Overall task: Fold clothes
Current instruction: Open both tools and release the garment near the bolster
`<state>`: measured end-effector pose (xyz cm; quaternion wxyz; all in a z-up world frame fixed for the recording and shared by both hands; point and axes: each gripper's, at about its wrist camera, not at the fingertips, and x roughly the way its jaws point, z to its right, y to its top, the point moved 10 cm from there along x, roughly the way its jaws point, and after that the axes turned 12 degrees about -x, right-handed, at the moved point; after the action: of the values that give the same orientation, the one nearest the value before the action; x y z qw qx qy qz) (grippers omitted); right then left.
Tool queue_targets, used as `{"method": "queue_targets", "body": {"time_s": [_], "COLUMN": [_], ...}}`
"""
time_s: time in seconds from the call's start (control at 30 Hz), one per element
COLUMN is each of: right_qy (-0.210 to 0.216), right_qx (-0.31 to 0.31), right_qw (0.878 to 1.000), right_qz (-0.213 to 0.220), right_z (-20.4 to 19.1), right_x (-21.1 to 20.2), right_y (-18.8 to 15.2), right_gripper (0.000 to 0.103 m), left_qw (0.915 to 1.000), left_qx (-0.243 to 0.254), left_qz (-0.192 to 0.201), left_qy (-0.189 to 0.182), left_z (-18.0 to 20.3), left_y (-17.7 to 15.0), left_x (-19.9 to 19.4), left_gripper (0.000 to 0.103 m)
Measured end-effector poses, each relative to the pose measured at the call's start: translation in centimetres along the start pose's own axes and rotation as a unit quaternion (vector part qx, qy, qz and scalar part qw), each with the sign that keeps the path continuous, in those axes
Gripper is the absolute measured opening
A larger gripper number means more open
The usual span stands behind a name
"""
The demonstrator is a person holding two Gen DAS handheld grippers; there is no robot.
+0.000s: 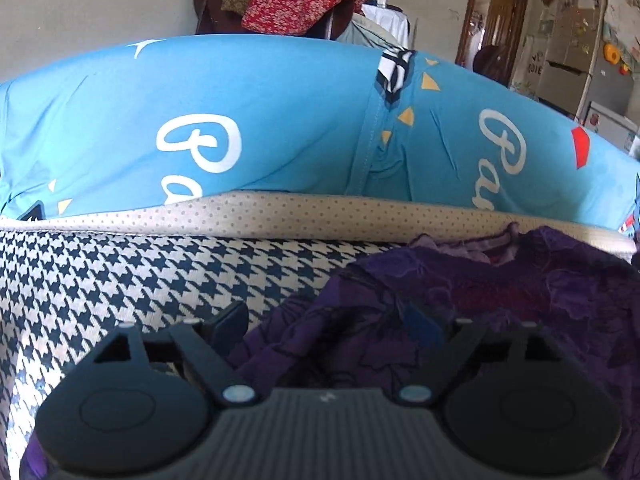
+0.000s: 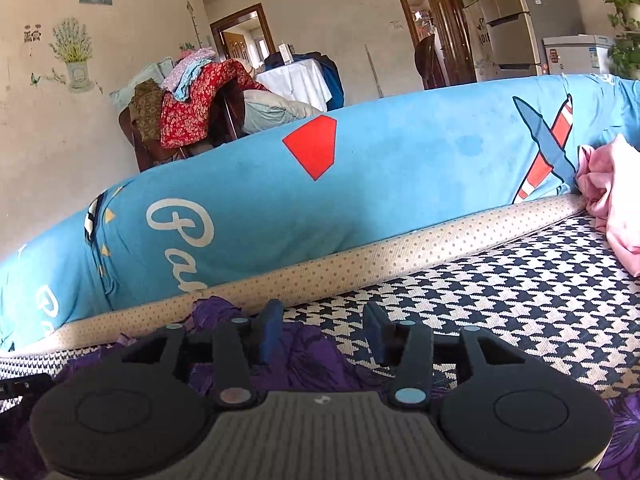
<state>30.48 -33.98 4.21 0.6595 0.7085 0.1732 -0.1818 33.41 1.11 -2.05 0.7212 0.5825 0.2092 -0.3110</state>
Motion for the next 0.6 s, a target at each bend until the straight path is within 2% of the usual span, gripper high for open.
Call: {"method": "queue_targets", "body": {"time_s": [0.13,0.17,0.3,0.4,0.47,0.57,0.6], "right_qy": [0.004,0.005,0.009,0.013,0.014,0.008,0.007], "right_qx": [-0.01,-0.013,-0.023,-0.03,-0.039,-0.059,-0.065], "right_qw": [1.0,1.0,0.998,0.997,0.996,0.996,0.995], "right_qz": [-0.022,-0.028,-0.05,-0.067,-0.073,-0.069,-0.069], "right_z": [-0.4,-0.5,-0.9,-1.2,-1.4,-1.8,-2.0], "right_x": [1.1,1.3,2.4,3.2,3.7,4.3,4.4], "right_y": [-1.2,-1.5,-2.7,-3.6,-4.2,-4.3,-4.4], "right_gripper": [0.049,0.05,0.054,0.057,0.06,0.06,0.057], "left_qw": [0.9981,0.9979,0.9985,0.9985,0.9986,0.9987,0.9986], "left_qx": [0.04,0.041,0.029,0.037,0.04,0.044,0.047], "left_qz": [-0.033,-0.034,-0.038,-0.037,-0.035,-0.027,-0.023], "left_qy": [0.033,0.035,0.026,0.015,0.008,0.001,0.0], "left_z": [0.0,-0.2,-0.7,-0.3,0.0,0.5,0.7], "left_y": [-1.9,-2.1,-2.3,-2.5,-2.6,-2.7,-2.7], "left_x": [1.7,1.9,2.1,2.1,2.0,1.9,1.9], "left_gripper": [0.091,0.094,0.095,0.085,0.074,0.062,0.059]}}
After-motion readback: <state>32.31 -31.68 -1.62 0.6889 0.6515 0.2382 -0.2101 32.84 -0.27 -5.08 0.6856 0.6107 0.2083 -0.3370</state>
